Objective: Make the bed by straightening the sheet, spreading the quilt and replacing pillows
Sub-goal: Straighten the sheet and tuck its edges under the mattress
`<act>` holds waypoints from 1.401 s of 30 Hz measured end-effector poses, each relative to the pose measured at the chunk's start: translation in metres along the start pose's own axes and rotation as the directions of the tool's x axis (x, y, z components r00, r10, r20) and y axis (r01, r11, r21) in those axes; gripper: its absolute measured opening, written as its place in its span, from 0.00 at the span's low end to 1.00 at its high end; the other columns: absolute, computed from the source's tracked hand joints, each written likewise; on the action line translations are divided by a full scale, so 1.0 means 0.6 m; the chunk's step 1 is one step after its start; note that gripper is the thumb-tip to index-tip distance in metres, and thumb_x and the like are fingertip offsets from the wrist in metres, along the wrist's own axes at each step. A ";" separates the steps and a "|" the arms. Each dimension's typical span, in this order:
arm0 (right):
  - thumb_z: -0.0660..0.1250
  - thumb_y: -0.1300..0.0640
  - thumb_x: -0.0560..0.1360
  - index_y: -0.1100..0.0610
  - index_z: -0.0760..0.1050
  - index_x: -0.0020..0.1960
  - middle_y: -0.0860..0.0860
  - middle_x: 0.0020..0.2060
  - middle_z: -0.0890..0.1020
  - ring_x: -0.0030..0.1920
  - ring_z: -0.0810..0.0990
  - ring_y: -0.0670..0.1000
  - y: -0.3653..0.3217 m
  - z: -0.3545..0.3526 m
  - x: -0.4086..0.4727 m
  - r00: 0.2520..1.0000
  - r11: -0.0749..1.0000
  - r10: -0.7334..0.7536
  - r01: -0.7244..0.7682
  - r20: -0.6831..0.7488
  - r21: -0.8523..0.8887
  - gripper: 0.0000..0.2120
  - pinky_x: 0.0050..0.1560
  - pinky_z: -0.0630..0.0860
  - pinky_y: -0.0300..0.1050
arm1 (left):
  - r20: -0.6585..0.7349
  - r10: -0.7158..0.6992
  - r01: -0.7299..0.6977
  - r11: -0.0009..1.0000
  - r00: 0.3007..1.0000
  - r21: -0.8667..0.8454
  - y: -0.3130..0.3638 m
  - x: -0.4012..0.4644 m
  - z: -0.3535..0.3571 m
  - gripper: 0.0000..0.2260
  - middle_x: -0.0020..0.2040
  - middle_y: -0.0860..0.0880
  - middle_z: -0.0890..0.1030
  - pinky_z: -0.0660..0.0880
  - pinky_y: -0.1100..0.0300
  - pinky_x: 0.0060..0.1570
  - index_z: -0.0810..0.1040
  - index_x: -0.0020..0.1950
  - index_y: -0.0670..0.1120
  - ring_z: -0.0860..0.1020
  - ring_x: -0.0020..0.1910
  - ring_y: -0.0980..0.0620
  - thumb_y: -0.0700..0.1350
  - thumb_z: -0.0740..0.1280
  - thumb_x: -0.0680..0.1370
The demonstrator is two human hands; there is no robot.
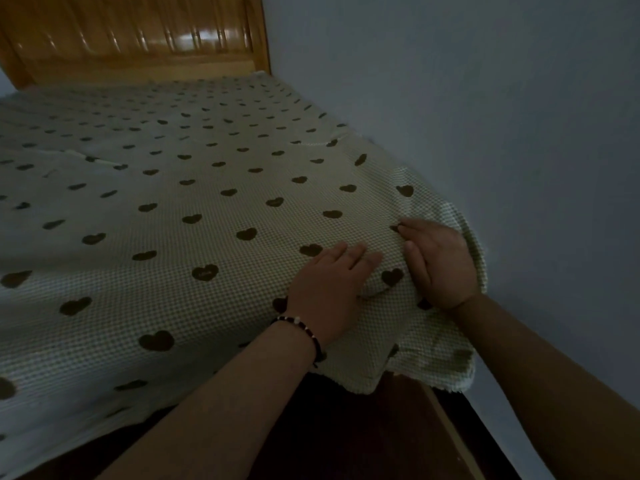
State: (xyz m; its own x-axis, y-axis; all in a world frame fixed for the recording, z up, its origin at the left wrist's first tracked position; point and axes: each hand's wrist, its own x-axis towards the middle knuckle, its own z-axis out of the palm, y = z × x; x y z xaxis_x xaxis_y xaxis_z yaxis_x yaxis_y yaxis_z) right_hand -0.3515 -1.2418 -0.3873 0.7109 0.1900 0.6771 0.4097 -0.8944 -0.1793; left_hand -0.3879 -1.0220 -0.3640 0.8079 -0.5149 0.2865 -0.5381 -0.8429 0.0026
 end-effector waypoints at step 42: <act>0.58 0.54 0.83 0.60 0.67 0.74 0.58 0.68 0.72 0.67 0.70 0.53 -0.119 -0.041 -0.047 0.978 0.969 0.177 -0.153 -0.108 0.194 0.21 0.68 0.66 0.46 | -0.025 -0.053 0.057 0.984 0.998 0.171 0.040 -0.006 0.017 0.34 0.76 0.43 0.62 0.55 0.44 0.72 0.54 0.78 0.54 0.63 0.73 0.37 0.57 0.64 0.76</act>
State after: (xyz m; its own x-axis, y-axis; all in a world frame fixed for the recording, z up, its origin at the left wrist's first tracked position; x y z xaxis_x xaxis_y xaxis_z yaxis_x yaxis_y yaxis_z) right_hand -0.4146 -1.1931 -0.3760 0.7060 -0.0159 0.7080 0.3986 -0.8175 -0.4157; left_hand -0.4011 -1.0419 -0.3747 0.8291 -0.4652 0.3101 -0.4424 -0.8850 -0.1449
